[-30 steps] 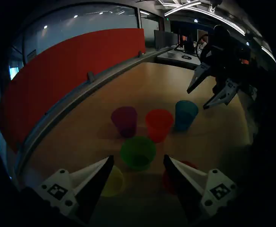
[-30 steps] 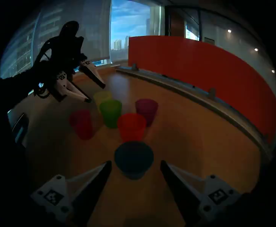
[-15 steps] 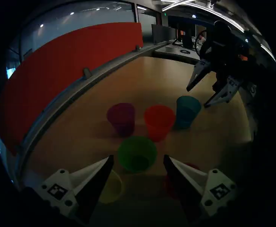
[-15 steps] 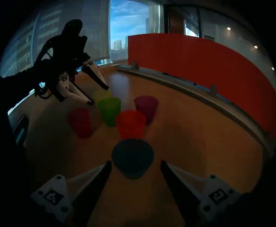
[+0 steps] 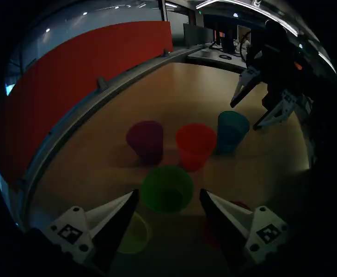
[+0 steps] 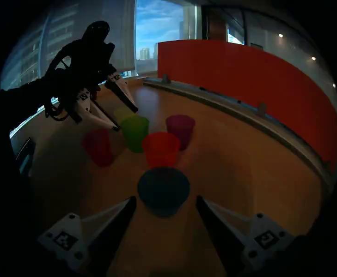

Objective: Pour water

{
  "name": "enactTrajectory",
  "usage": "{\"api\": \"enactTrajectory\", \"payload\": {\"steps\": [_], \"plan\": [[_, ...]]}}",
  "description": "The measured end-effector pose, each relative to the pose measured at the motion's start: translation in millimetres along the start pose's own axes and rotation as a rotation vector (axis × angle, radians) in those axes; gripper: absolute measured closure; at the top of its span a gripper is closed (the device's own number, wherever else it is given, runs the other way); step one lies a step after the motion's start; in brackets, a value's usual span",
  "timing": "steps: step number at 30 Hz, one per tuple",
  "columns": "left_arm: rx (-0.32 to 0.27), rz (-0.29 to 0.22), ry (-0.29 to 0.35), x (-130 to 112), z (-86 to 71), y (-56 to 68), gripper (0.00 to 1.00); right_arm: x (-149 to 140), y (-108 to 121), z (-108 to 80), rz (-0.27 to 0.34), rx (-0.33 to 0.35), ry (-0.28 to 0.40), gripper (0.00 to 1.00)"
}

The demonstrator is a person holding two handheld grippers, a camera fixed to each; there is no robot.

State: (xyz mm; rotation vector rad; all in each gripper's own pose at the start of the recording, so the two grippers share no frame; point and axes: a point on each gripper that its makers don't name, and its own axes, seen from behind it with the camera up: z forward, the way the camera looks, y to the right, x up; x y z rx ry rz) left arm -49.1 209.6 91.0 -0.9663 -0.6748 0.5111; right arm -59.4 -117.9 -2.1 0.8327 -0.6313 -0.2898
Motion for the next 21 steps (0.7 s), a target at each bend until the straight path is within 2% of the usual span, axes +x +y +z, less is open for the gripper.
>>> {"api": "enactTrajectory", "payload": {"steps": [21], "plan": [[-0.008, 0.008, -0.047, -8.3, 22.2, 1.9, 0.02, -3.7, -1.3, 22.2, -0.005, 0.013, -0.005, 0.00]]}}
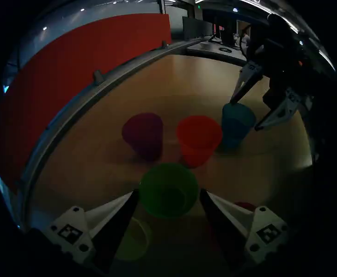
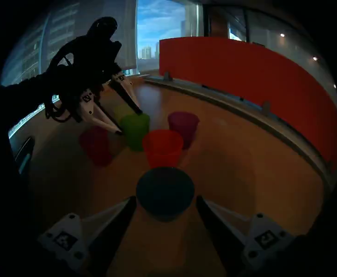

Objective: Pour water

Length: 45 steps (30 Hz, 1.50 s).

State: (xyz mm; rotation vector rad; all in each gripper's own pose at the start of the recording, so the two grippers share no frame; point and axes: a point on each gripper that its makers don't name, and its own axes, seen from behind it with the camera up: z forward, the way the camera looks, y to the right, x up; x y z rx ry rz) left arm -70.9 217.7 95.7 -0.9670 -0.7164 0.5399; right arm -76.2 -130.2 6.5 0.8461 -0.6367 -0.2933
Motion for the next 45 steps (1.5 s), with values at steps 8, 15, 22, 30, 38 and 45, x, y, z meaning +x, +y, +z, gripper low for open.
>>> {"api": "enactTrajectory", "payload": {"steps": [8, 15, 22, 30, 38, 45], "plan": [[0.002, -0.009, 0.002, 1.8, 4.5, -2.4, 0.02, 1.9, -1.7, 8.8, -0.006, 0.006, 0.002, 0.00], [0.006, -0.011, 0.002, 2.5, 7.2, -4.1, 0.02, 4.8, -1.9, 13.5, -0.004, 0.010, 0.007, 0.00], [0.011, -0.002, -0.007, -0.1, 11.2, -3.6, 0.03, 5.4, -0.8, 14.5, -0.006, 0.010, 0.007, 0.00], [0.008, -0.013, -0.001, 1.7, 12.6, -3.2, 0.09, 4.9, -0.1, 16.4, -0.010, 0.011, 0.005, 0.00], [0.002, -0.002, -0.001, 1.9, 12.1, 0.9, 0.10, 3.9, 0.3, 19.9, -0.014, 0.008, 0.002, 0.00], [0.005, -0.006, 0.004, 3.8, 10.0, 0.1, 0.10, 1.9, 1.0, 20.9, -0.009, 0.010, -0.005, 0.07]]}}
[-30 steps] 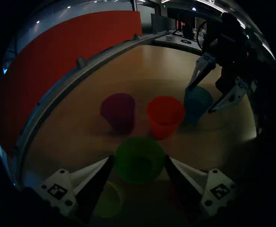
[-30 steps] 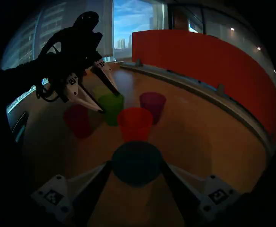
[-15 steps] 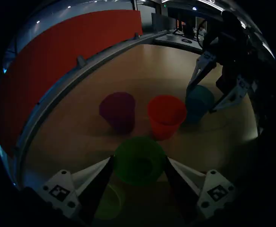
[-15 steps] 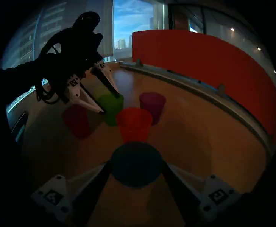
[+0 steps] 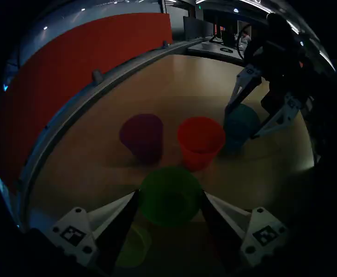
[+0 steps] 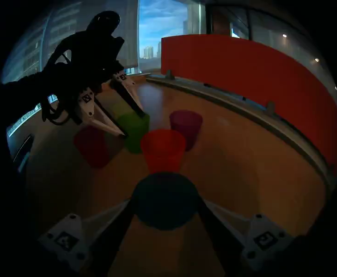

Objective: Pour water

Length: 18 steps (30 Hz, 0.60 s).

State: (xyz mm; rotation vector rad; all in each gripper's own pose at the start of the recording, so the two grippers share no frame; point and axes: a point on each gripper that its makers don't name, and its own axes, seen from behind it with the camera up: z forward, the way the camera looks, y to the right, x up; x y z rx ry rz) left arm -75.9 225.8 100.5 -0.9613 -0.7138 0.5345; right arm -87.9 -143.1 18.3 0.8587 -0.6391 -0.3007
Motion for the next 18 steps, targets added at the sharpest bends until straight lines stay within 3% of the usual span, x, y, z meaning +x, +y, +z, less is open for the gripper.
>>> {"api": "enactTrajectory", "payload": {"steps": [11, 18], "plan": [[0.009, -0.005, 0.013, 3.2, -5.6, -3.4, 0.10, 3.1, -0.6, -4.9, -0.016, -0.004, 0.000, 0.09], [0.022, -0.008, 0.039, 12.7, -17.6, -6.5, 0.10, 16.2, 0.1, -15.9, -0.003, -0.011, 0.025, 0.09]]}}
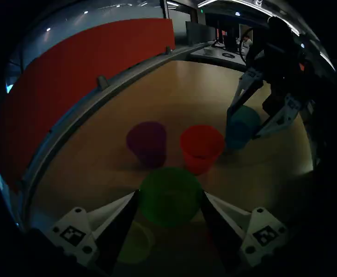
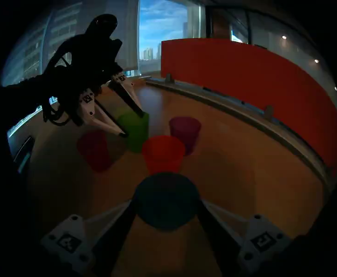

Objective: Pour water

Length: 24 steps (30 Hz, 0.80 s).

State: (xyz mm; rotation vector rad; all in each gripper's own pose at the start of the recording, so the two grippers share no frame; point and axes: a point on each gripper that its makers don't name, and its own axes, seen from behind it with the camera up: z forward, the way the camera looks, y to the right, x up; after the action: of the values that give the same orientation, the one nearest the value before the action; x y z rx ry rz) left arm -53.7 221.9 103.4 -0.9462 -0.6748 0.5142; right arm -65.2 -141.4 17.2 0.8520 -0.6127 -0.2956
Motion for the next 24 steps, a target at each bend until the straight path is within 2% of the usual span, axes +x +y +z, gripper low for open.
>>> {"api": "enactTrajectory", "payload": {"steps": [11, 24], "plan": [[0.038, 0.000, 0.057, 19.6, -37.6, 0.4, 0.10, 35.0, -0.7, -29.2, -0.008, -0.027, 0.056, 0.09], [0.086, -0.040, 0.180, 43.9, -93.1, 3.9, 0.10, 72.4, -9.4, -60.2, -0.010, -0.056, 0.129, 0.09]]}}
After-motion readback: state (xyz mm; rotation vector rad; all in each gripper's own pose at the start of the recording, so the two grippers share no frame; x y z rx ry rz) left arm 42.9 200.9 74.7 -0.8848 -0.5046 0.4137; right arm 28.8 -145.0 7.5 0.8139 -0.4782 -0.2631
